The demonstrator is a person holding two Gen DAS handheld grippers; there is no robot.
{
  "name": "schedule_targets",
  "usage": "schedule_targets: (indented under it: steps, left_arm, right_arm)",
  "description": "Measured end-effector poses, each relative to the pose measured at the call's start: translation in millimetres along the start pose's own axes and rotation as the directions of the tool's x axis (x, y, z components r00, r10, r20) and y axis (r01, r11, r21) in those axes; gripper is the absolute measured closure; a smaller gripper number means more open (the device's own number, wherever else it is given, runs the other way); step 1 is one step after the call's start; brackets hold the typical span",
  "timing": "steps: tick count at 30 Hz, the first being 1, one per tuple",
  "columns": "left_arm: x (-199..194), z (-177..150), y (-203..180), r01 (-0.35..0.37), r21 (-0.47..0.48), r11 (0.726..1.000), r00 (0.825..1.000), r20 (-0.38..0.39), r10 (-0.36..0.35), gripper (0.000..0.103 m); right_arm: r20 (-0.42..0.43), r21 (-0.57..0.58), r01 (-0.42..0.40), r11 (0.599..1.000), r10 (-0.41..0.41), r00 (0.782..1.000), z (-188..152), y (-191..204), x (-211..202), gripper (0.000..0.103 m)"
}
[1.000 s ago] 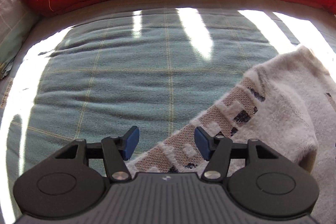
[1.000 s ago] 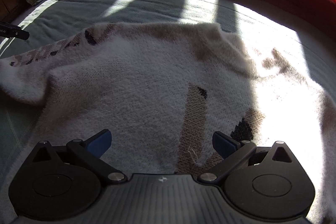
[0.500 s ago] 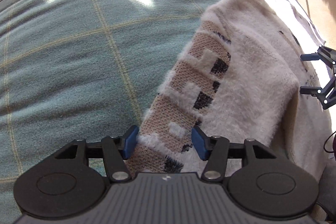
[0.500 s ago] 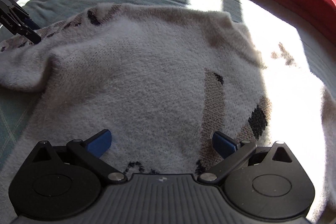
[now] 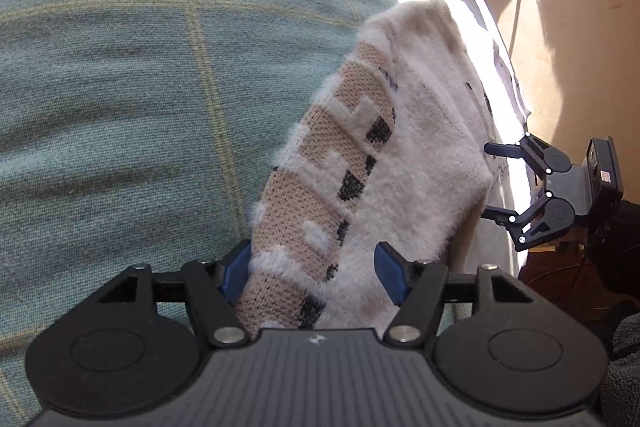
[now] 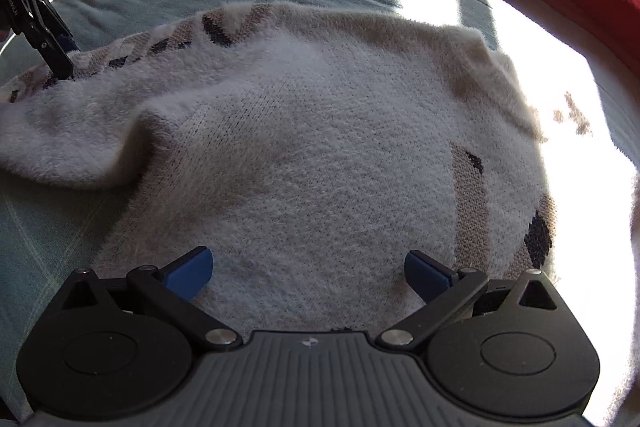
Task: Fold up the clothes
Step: 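Carry the held sleeve across the sweater body with the left tool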
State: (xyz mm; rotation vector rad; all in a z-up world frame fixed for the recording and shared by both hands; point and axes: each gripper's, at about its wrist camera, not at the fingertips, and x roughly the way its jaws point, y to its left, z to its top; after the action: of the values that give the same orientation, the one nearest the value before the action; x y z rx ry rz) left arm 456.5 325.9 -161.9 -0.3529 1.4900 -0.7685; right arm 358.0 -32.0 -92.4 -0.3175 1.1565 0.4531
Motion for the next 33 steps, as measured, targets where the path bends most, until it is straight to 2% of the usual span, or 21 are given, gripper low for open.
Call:
schedule_targets:
  steps: [2, 3, 5, 7, 10, 11, 12, 13, 16, 18, 20, 22, 29, 30, 33]
  left_arm:
    - [2.1, 7.0, -2.3, -0.065, -0.044, 0.997, 0.998, 0.023, 0.066, 0.067]
    - [2.3, 7.5, -6.1, -0.108, -0.038, 0.993, 0.994, 0.021, 0.108, 0.081]
    - [-0.7, 5.8, -23.6, -0.183, 0.001, 0.983, 0.982, 0.033, 0.183, 0.086]
    - [-3.4, 2.2, -44.8, -0.276, 0.054, 0.96, 0.961, 0.044, 0.274, 0.089]
    - [-10.1, 0.5, -71.7, -0.377, 0.119, 0.918, 0.926, 0.069, 0.372, 0.091]
    - [-13.1, 1.4, -78.7, -0.419, 0.135, 0.898, 0.908, 0.081, 0.411, 0.091]
    - [-19.4, 3.7, -84.5, -0.474, 0.145, 0.869, 0.88, 0.106, 0.462, 0.091]
    - [-23.9, 7.4, -86.5, -0.505, 0.129, 0.854, 0.862, 0.124, 0.491, 0.091]
    - [-37.9, 25.0, -80.2, -0.537, 0.067, 0.841, 0.839, 0.146, 0.525, 0.091]
    - [-32.9, 32.9, -72.8, -0.558, 0.061, 0.828, 0.827, 0.126, 0.548, 0.09]
    - [-20.9, 37.7, -68.3, -0.589, 0.076, 0.805, 0.807, 0.12, 0.579, 0.09]
    - [-11.3, 44.4, -59.9, -0.607, 0.055, 0.793, 0.792, 0.118, 0.598, 0.089]
    - [-12.1, 44.0, -42.7, -0.579, -0.02, 0.815, 0.806, 0.136, 0.576, 0.08]
    - [-18.5, 41.3, -46.5, -0.584, -0.023, 0.812, 0.8, 0.153, 0.58, 0.076]
    - [-45.5, 31.1, -55.9, -0.605, -0.083, 0.792, 0.764, 0.219, 0.607, 0.076]
  right_arm:
    - [-0.001, -0.008, -0.015, 1.0, 0.015, 1.0, 4.2, 2.9, -0.2, 0.0]
    - [-0.002, -0.012, -0.023, 1.0, 0.022, 1.0, 6.3, 4.3, -0.3, 0.0]
    - [0.001, -0.025, -0.035, 0.999, 0.035, 0.999, 9.2, 6.3, -0.7, 0.0]
    - [0.013, -0.05, -0.037, 0.998, 0.037, 0.999, 8.7, 5.1, -0.5, 0.0]
    - [0.015, -0.049, -0.029, 0.998, 0.029, 0.999, 5.7, -1.0, 3.5, 0.0]
    - [0.015, -0.034, -0.031, 0.999, 0.031, 0.999, 5.3, -4.1, 3.3, 0.0]
    - [0.014, -0.019, -0.033, 0.999, 0.033, 0.999, 4.9, -7.1, 3.2, 0.0]
    - [0.018, -0.007, -0.035, 0.999, 0.035, 0.999, 4.4, -9.4, 1.9, 0.0]
    - [0.039, 0.003, -0.038, 0.999, 0.038, 0.999, 3.4, -12.8, -4.1, 0.0]
    - [0.048, -0.003, -0.035, 0.999, 0.036, 0.998, 3.3, -14.7, -6.8, 0.0]
    - [0.056, -0.005, -0.028, 1.0, 0.029, 0.998, 1.9, -16.2, -8.2, 0.0]
    - [0.055, 0.001, -0.029, 1.0, 0.029, 0.998, 0.1, -17.8, -7.6, 0.0]
    - [0.044, 0.021, -0.03, 0.999, 0.029, 0.999, -4.6, -19.5, -4.3, 0.0]
    - [0.043, 0.022, -0.032, 0.999, 0.031, 0.999, -4.6, -19.7, -4.0, 0.0]
    - [0.039, 0.023, -0.037, 0.999, 0.036, 0.999, -4.5, -20.2, -2.9, 0.0]
